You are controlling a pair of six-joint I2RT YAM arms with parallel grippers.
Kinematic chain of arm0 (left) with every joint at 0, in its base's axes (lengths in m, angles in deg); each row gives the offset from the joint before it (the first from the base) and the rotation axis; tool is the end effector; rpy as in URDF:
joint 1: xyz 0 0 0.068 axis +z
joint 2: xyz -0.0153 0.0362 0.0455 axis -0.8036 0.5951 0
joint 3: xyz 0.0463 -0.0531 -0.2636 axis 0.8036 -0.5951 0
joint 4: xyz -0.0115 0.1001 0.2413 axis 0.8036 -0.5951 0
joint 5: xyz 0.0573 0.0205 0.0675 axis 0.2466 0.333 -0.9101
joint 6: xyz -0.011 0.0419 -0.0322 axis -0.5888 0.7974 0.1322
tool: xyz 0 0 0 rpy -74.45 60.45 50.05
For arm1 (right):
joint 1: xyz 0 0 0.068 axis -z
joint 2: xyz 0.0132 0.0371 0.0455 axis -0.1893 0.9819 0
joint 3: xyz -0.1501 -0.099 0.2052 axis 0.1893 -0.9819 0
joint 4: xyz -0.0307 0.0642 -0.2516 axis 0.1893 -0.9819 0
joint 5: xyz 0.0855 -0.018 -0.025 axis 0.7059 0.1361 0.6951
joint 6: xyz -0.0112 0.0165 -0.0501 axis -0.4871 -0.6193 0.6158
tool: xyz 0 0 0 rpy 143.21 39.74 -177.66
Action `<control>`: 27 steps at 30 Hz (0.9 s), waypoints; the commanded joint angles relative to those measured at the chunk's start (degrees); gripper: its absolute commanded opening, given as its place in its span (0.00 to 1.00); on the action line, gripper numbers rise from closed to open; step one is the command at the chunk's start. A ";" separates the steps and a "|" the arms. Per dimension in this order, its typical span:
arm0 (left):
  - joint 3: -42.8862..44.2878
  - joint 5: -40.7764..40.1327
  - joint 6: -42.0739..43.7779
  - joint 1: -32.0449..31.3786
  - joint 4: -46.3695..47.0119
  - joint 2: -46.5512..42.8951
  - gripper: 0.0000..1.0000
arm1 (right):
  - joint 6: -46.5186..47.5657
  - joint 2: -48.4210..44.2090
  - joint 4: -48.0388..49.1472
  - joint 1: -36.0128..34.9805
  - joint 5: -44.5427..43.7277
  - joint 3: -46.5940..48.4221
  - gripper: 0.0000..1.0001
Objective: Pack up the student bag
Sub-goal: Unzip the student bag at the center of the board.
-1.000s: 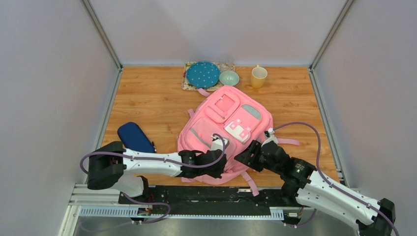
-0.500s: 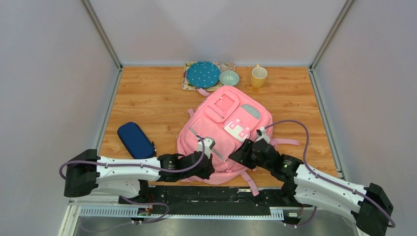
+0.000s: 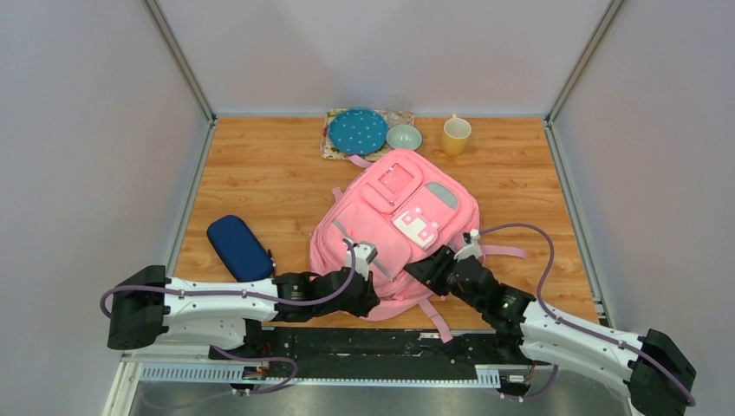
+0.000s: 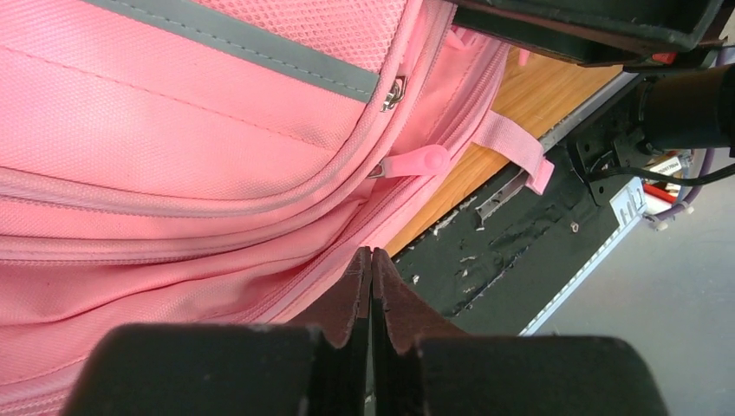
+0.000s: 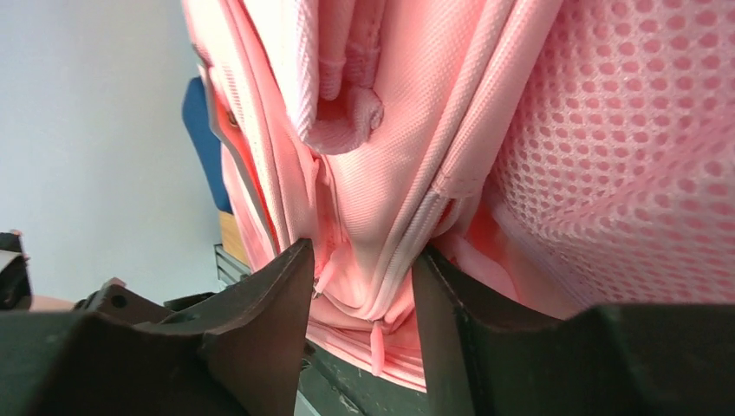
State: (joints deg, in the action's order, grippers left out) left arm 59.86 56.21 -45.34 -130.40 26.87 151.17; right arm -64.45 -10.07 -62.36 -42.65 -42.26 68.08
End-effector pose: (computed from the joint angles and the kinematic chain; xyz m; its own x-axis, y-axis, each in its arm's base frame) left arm 0.0609 -0.2207 0.2030 -0.7839 0.0767 -0.6161 0.4550 0.7462 -0.4860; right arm 0.0989 0.1224 0.1625 -0.7477 0.5591 -0.3581 0.0726 0.6050 0.7929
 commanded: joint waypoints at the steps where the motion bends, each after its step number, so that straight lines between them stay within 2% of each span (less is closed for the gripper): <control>1: -0.32 0.77 1.26 -0.42 3.35 -1.52 0.07 | -0.37 -2.71 10.92 0.21 -8.66 -1.14 0.49; 4: -0.23 0.77 1.70 -0.42 4.14 -1.60 0.13 | 0.59 -1.75 13.64 0.30 -8.93 -1.23 0.29; 7: 0.38 0.77 2.22 -0.42 4.23 -1.60 0.21 | 1.91 -0.08 14.62 0.30 -8.22 0.09 0.00; 8: 0.55 0.42 2.40 -0.42 4.23 -1.69 0.23 | 2.35 0.01 14.71 0.30 -8.05 1.14 0.00; 12: 2.66 -1.34 4.06 -0.42 3.27 -3.27 0.45 | 5.16 -2.01 12.69 0.21 -5.94 4.39 0.00; 15: 4.50 -3.45 5.30 -0.42 3.18 -4.41 0.55 | 5.52 -5.35 11.98 0.30 -5.50 5.54 0.00; 20: 7.49 -4.86 6.18 -0.42 5.01 -4.42 0.61 | 6.92 -7.46 9.09 0.30 -2.60 9.58 0.00; 27: 11.19 -4.77 4.78 -0.42 5.46 -0.64 0.64 | 8.07 -7.11 11.63 0.21 1.62 11.16 0.00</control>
State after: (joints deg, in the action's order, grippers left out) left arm 68.02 52.19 -40.60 -130.64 30.93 148.66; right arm -58.24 -15.38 -61.31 -42.28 -42.93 73.33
